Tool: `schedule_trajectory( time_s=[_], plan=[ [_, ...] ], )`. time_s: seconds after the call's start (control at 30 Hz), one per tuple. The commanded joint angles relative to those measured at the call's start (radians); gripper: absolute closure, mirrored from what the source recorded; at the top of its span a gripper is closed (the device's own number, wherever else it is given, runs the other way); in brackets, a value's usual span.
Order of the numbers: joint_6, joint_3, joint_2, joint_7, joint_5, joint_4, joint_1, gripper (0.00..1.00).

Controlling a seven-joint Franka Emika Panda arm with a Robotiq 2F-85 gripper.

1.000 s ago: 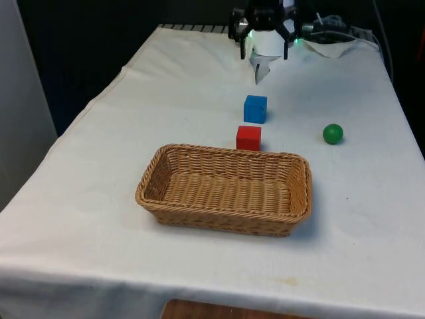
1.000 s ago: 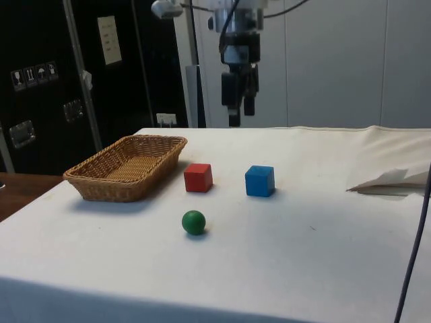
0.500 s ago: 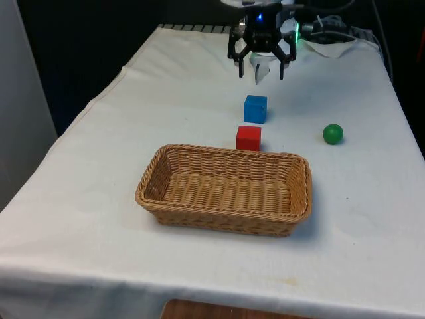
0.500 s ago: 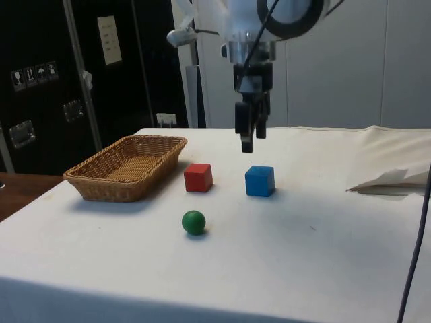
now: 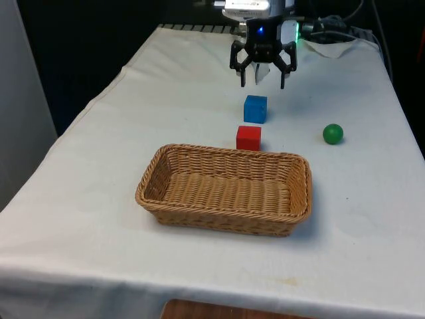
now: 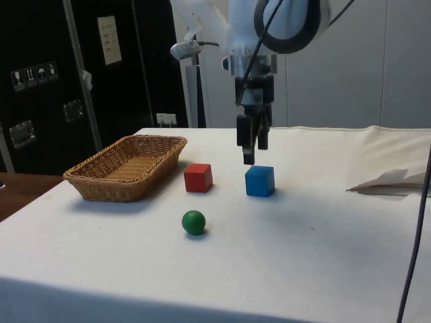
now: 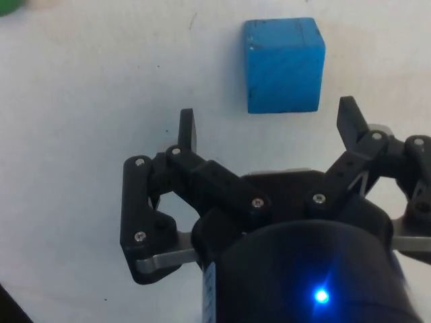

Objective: Place all non-red objects into the basket.

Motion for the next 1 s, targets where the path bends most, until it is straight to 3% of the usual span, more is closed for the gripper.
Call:
schedule_trajectory(
  time_s=[0.0,0.07,0.1,0.13,0.37,0.4,0.43,0.63,0.67,0.7,0.83,0.93,0.97],
  plan=[
    [0.014,0.006,0.002,-0.020,0.033,-0.007,0.004,0.00],
    [0.027,0.011,0.017,-0.029,0.046,-0.008,0.003,0.00],
    [0.014,0.002,0.023,-0.003,0.007,-0.001,0.000,0.00],
    [0.034,0.012,0.024,-0.032,0.050,-0.009,0.003,0.00],
    [0.087,0.028,0.086,-0.056,0.077,-0.007,-0.003,0.00],
    [0.078,0.015,0.094,-0.032,0.044,0.000,0.000,0.00],
    [0.095,0.030,0.093,-0.057,0.079,-0.007,-0.004,0.00],
    [0.142,0.038,0.143,-0.053,0.074,-0.006,-0.006,0.00],
    [0.129,0.021,0.148,-0.034,0.046,0.000,0.000,0.00],
    [0.150,0.040,0.150,-0.052,0.073,-0.006,-0.007,0.00],
    [0.188,0.047,0.183,-0.049,0.070,-0.005,-0.010,0.00],
    [0.205,0.046,0.199,-0.045,0.064,-0.003,-0.009,0.00],
    [0.201,0.029,0.210,-0.034,0.046,0.001,0.000,0.00]
  ],
)
